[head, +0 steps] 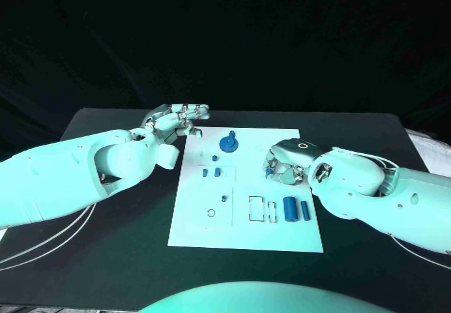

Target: Assemble the parts on the task board

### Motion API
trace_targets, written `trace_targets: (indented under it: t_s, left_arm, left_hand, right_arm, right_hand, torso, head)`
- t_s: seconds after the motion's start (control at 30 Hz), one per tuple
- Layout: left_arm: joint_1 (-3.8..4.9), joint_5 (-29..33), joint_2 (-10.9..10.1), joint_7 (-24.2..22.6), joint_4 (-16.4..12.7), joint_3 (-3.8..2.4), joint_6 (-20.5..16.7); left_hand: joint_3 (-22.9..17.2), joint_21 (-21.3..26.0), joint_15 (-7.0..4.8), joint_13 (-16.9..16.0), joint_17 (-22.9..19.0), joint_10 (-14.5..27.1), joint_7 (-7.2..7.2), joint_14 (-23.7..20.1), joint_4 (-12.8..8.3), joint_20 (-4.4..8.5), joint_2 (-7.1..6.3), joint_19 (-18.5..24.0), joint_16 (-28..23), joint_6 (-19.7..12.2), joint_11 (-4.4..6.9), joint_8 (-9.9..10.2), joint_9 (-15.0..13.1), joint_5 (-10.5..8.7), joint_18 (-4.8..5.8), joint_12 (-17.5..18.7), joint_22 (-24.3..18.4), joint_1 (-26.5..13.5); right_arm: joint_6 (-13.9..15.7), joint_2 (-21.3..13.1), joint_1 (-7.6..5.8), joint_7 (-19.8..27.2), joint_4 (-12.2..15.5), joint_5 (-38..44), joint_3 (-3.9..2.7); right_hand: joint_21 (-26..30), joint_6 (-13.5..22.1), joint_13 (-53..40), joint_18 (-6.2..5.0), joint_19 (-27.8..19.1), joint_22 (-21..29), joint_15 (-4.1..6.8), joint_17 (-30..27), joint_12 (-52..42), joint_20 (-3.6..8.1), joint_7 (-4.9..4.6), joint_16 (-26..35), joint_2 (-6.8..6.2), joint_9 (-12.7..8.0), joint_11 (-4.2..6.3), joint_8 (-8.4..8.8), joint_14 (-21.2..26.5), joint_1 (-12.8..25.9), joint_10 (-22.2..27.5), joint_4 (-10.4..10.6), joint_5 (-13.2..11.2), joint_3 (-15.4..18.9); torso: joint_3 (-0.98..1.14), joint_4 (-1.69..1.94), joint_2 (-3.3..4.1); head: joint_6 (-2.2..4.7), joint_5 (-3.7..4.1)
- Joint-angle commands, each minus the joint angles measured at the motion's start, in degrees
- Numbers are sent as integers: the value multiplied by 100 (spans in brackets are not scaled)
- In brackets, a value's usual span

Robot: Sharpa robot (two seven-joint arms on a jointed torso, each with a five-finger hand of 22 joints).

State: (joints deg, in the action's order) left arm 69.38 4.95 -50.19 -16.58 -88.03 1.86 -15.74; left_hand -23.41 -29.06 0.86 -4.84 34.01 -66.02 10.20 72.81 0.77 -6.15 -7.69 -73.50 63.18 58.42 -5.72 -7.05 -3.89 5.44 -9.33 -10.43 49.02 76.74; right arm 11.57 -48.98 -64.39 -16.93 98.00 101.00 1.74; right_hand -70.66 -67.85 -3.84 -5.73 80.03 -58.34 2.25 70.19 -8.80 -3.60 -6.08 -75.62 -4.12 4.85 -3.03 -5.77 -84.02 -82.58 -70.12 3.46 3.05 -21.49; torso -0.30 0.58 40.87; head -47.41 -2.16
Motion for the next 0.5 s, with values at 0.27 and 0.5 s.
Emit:
trace_targets:
  t_s: [0.27,0.5]
  left_arm:
    - [-6,35,-3,7,0,-1,108]
    - [-8,34,13,11,10,-1,117]
  left_hand:
    - [50,31,-9,4,-14,29,-2,-50,-6,-13,50,29,-30,-25,-1,-13,2,-22,-102,-55,-12,27]
    - [60,40,-12,2,-20,42,-4,-56,-35,-13,78,25,-24,-30,2,-23,-1,-18,-105,-82,-19,87]
  right_arm:
    - [819,-226,-34,68,454,-197,-44]
    - [869,-90,-46,230,822,-544,-59]
  right_hand:
    - [-33,-67,-19,-26,23,-2,-6,-10,99,19,-31,-21,50,86,46,9,-278,-67,-166,-221,34,-307]
    - [-25,-28,-17,-28,8,11,-33,-29,187,-2,-70,-11,0,92,13,50,-269,-8,-140,-297,74,-426]
  torso:
    - [-2,-11,-4]
    - [1,6,1]
  head:
    - [-1,-18]
    - [-12,-55]
